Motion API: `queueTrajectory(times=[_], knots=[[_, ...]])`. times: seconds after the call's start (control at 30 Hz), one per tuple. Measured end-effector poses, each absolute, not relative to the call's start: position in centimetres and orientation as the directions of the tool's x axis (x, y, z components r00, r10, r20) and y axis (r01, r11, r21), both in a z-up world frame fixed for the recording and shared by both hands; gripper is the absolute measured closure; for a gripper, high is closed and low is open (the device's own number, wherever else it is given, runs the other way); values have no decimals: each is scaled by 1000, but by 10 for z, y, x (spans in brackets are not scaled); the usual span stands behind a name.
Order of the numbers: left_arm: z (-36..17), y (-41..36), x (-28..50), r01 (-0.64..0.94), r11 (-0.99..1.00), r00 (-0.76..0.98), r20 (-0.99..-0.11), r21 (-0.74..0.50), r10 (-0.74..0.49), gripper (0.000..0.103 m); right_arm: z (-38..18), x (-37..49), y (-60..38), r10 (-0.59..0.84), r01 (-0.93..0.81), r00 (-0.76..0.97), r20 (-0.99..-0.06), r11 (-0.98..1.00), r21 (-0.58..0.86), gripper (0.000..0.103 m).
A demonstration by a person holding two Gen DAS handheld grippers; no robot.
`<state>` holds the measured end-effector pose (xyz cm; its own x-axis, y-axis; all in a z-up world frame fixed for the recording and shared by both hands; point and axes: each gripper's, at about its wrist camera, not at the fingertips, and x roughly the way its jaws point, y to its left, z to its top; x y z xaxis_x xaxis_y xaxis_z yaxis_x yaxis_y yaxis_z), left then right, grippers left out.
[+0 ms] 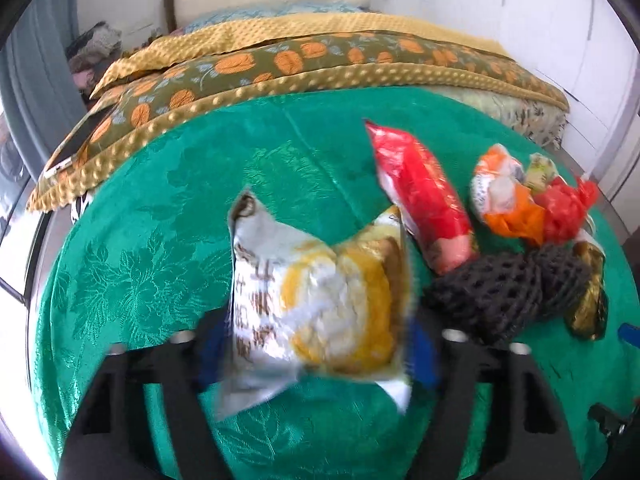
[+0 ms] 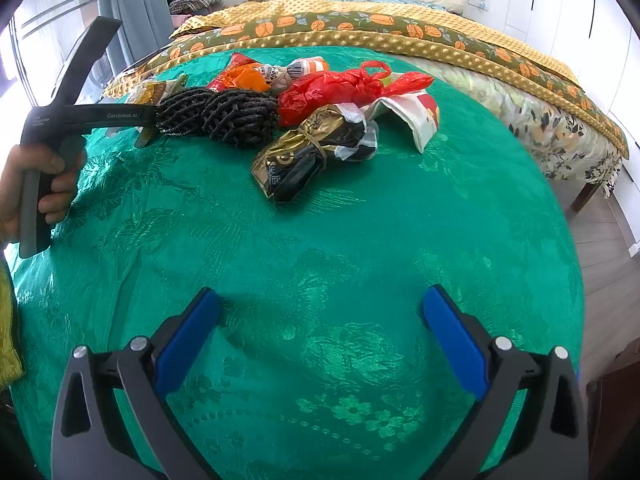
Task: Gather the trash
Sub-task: 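Grasp the white oat-milk cracker packet with the left tool and lift it, then move the right tool to the gold-wrapped bag while the left tool holds the packet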
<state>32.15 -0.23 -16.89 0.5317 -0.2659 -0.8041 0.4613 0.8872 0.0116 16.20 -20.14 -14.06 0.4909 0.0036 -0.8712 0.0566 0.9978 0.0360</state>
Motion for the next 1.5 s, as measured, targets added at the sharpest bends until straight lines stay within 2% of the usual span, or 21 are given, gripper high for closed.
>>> queueTrajectory(times=[0.07, 0.13, 0.23, 0.33, 0.5, 0.6, 0.67, 0.77, 1.13, 1.23, 1.3, 1.37, 1.43, 1.5], knots=[[-165, 0, 313, 459, 888, 528, -809, 16, -258, 51, -140, 162, -201, 4, 56, 491, -871, 998, 36, 5], [-160, 3, 302, 452, 892, 523, -816, 20, -247, 53, -140, 162, -201, 4, 56, 491, -871, 998, 36, 5], [-147, 16, 268, 424, 906, 520, -821, 9, -235, 53, -141, 162, -201, 4, 56, 491, -871, 998, 36, 5], [-141, 32, 227, 379, 924, 485, -839, -53, -247, 52, -141, 161, -202, 4, 56, 491, -871, 998, 36, 5], [-152, 43, 175, 342, 934, 467, -844, -101, -263, 49, -141, 161, -203, 4, 56, 491, -871, 998, 37, 5], [-163, 41, 162, 340, 938, 491, -840, -60, -232, 35, -141, 161, -203, 5, 56, 491, -871, 998, 37, 5], [-166, 37, 156, 346, 938, 524, -829, 1, -192, 16, -141, 161, -203, 5, 56, 491, -871, 998, 37, 5], [-171, 35, 159, 346, 938, 534, -827, 27, -174, 5, -141, 161, -203, 6, 56, 492, -871, 998, 39, 4], [-173, 39, 162, 336, 942, 540, -823, 16, -178, 4, -139, 167, -203, 5, 73, 471, -882, 996, 45, 5], [-173, 39, 162, 332, 943, 540, -822, 13, -179, 4, -135, 185, -207, 89, 141, 489, -868, 974, 179, 5], [-173, 39, 162, 331, 944, 540, -822, 12, -179, 4, -134, 199, -204, 85, 170, 496, -864, 966, 193, 10], [-173, 40, 162, 331, 943, 540, -822, 10, -180, 4, -136, 217, -196, 66, 180, 505, -861, 967, 180, 21], [-173, 40, 162, 331, 944, 540, -822, 10, -181, 4, -138, 230, -191, 38, 188, 506, -861, 970, 154, 26], [-173, 40, 162, 331, 944, 539, -822, 9, -182, 4, -139, 239, -189, -9, 193, 516, -857, 976, 106, 42]])
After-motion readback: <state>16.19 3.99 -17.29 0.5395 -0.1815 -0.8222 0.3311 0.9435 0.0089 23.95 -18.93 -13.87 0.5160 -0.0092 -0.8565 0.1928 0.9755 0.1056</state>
